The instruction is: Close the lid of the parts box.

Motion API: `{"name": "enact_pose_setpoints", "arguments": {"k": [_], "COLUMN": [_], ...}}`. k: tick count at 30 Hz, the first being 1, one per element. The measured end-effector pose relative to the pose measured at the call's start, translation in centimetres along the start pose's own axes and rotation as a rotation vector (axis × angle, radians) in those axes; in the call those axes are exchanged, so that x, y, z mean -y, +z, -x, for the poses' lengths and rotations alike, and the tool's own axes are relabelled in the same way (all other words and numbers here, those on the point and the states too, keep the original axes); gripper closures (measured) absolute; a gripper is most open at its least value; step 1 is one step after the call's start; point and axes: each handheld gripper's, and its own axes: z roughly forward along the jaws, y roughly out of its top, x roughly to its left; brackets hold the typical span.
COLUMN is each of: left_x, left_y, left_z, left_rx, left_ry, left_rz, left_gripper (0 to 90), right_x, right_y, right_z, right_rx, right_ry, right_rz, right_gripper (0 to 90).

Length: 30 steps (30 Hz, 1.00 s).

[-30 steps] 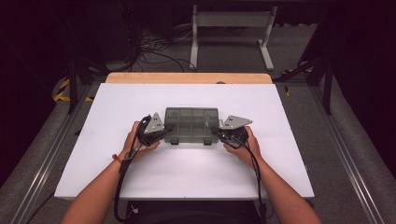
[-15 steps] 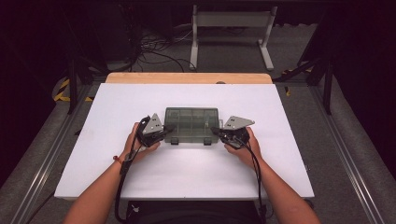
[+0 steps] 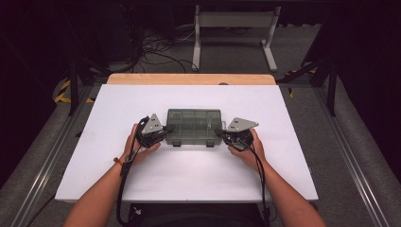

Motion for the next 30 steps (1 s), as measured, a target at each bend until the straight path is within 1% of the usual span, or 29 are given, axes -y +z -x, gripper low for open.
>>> {"name": "enact_pose_setpoints", "arguments": {"k": [3,5,6,7,9,16,22,23,30], "left_x": [-0.1,-0.2,-0.3,-0.4,-0.4,-0.1,-0.1,-0.1,0.0], "left_y": [-0.2,-0.4,-0.5,-0.7,-1.0,-1.4,-1.5,-1.5,-1.7], "left_z": [0.1,0.2,0.2,0.1,-0.1,-0.5,-0.6,-0.5,-0.7], "left_rx": [-0.01,-0.014,-0.023,-0.033,-0.039,-0.053,-0.057,-0.052,-0.053], "left_ry": [0.007,0.014,0.028,0.046,0.033,0.016,0.018,0.017,0.023], "left_rz": [0.004,0.007,0.005,0.004,0.019,0.022,0.033,0.032,0.038], "left_gripper": [88.3,88.3,87.9,87.9,87.8,86.0,83.7,83.2,80.3], "right_x": [-0.1,-0.2,-0.2,-0.2,-0.2,-0.2,-0.1,-0.1,0.0], "right_y": [-0.1,-0.5,-0.7,-0.7,-0.7,-1.0,-1.3,-1.3,-1.4], "right_z": [0.0,0.1,0.2,0.2,0.3,0.6,0.9,1.0,1.2], "right_rx": [0.006,0.012,0.022,0.022,0.027,0.053,0.077,0.081,0.099], "right_ry": [-0.004,0.005,0.006,0.006,0.006,0.014,0.023,0.027,0.027], "right_rz": [0.005,0.019,0.027,0.027,0.026,0.04,0.05,0.052,0.053], "right_gripper": [90.0,90.0,90.0,90.0,90.0,90.0,89.1,88.7,86.1]}}
